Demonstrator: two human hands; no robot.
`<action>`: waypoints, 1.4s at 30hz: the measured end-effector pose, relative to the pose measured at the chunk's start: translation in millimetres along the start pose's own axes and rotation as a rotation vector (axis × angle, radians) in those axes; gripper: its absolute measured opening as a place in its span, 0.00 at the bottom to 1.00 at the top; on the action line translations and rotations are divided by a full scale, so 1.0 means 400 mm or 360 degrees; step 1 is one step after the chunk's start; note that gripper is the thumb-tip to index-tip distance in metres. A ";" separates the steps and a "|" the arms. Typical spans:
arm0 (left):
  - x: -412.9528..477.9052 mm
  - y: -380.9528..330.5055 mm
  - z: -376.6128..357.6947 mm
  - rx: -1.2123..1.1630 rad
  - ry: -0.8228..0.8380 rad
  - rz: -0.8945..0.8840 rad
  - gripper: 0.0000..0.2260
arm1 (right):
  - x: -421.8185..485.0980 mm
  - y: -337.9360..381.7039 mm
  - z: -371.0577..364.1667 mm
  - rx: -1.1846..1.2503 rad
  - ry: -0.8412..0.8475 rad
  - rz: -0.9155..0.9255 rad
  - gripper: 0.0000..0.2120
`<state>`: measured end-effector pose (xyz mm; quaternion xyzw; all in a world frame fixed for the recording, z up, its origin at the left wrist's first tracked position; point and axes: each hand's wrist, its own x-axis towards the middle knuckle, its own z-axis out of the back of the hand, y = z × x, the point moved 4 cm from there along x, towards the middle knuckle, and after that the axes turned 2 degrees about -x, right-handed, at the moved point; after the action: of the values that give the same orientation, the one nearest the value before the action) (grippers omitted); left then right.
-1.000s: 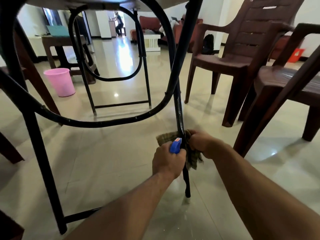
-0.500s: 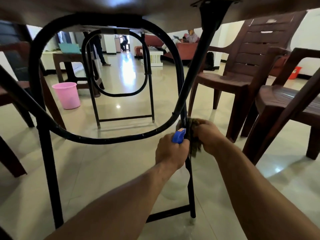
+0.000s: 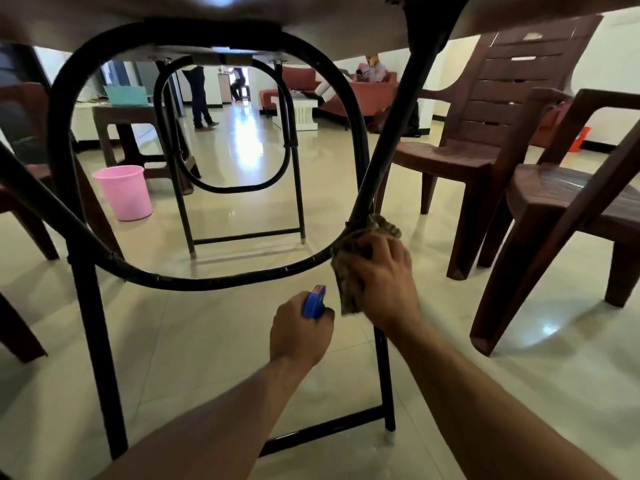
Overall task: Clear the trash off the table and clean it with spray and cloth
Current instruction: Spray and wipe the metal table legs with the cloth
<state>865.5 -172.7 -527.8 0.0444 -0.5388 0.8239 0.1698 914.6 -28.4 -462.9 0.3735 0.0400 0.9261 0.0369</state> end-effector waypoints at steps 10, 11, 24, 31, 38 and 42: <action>0.031 -0.020 0.004 -0.0167 -0.0010 -0.0081 0.07 | -0.068 -0.040 -0.044 0.0732 -0.0176 -0.0525 0.12; 0.035 -0.025 0.000 -0.0187 -0.0006 -0.0105 0.07 | -0.046 -0.034 -0.025 0.0816 -0.0275 -0.0529 0.11; 0.030 -0.032 -0.027 -0.0155 0.0041 -0.0126 0.11 | -0.258 -0.056 -0.150 0.1063 0.0157 -0.1140 0.12; -0.008 0.008 -0.074 -0.0108 0.0104 -0.0072 0.11 | -0.133 -0.071 -0.097 0.1025 0.0184 -0.0732 0.19; -0.060 0.070 -0.107 -0.0067 0.0217 -0.0035 0.12 | -0.493 -0.085 -0.249 0.1021 0.0744 -0.1395 0.07; -0.083 0.094 -0.132 -0.0018 0.0220 -0.0015 0.12 | -0.402 -0.044 -0.208 0.1397 0.0239 -0.1283 0.13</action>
<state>890.2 -146.2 -591.1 -0.0110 -0.5304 0.8211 0.2106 973.2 -30.4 -635.2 0.2428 0.5596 0.7599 0.2245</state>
